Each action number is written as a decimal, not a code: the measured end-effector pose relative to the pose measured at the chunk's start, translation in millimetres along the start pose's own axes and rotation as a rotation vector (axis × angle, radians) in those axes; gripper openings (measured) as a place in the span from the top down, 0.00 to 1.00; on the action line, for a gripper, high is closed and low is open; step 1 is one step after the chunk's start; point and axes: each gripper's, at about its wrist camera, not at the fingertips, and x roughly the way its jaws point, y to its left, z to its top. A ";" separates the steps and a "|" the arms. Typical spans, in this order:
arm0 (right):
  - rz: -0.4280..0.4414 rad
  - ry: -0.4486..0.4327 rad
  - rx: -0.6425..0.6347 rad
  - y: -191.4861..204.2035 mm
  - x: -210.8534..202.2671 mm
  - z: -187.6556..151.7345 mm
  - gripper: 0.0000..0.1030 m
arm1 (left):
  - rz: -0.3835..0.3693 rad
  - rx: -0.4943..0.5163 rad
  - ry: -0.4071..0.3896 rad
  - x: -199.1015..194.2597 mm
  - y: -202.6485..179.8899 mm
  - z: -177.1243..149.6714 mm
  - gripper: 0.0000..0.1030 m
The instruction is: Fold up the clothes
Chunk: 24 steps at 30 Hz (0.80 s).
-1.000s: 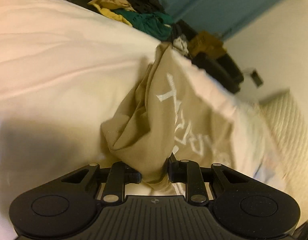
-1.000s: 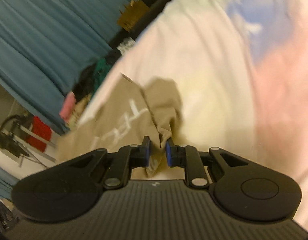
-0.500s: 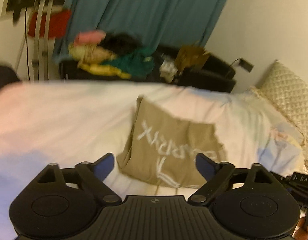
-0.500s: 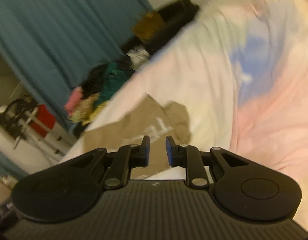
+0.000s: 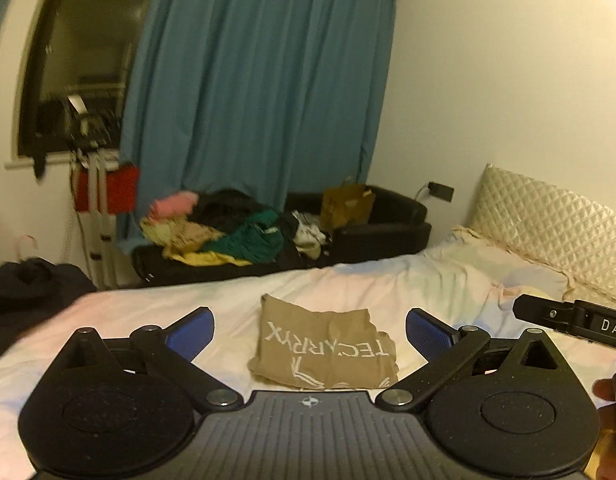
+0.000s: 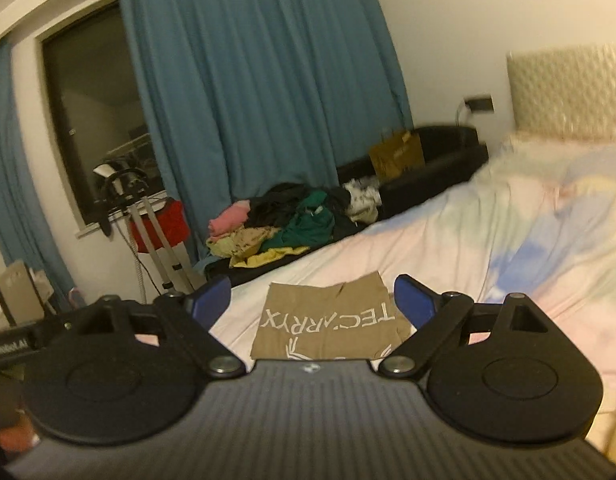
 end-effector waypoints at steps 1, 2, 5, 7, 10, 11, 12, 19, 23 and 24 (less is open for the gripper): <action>0.000 -0.009 -0.017 3.5 -9.0 -1.4 0.13 | 0.009 0.013 -0.008 -12.1 -3.5 -2.7 0.00; 0.003 -0.016 -0.031 7.0 -16.4 -3.8 0.13 | 0.018 0.028 -0.016 -24.2 -7.1 -5.6 0.00; 0.012 -0.028 -0.057 15.5 -33.2 -14.8 0.13 | 0.045 0.049 -0.045 -57.7 -12.2 -16.4 0.00; 0.018 -0.035 -0.081 21.4 -40.1 -23.3 0.13 | 0.062 0.060 -0.062 -69.1 -17.2 -25.0 0.00; 0.029 -0.046 -0.114 29.6 -46.9 -36.6 0.13 | 0.057 0.045 -0.075 -77.9 -17.6 -37.9 0.00; 0.034 -0.050 -0.123 31.9 -48.4 -41.0 0.13 | 0.058 0.043 -0.078 -78.9 -17.6 -41.6 0.00; 0.039 -0.050 -0.133 33.9 -48.9 -45.3 0.13 | 0.061 0.042 -0.079 -79.1 -17.6 -45.1 0.00; 0.052 -0.073 -0.158 33.4 -46.9 -68.9 0.13 | 0.082 0.030 -0.065 -69.8 -10.3 -70.4 0.00; 0.042 -0.075 -0.151 21.9 -40.3 -85.2 0.13 | 0.091 0.056 -0.063 -55.2 -9.5 -89.2 0.00; 0.034 -0.075 -0.153 19.5 -38.6 -88.5 0.13 | 0.087 0.058 -0.054 -52.3 -9.6 -93.0 0.00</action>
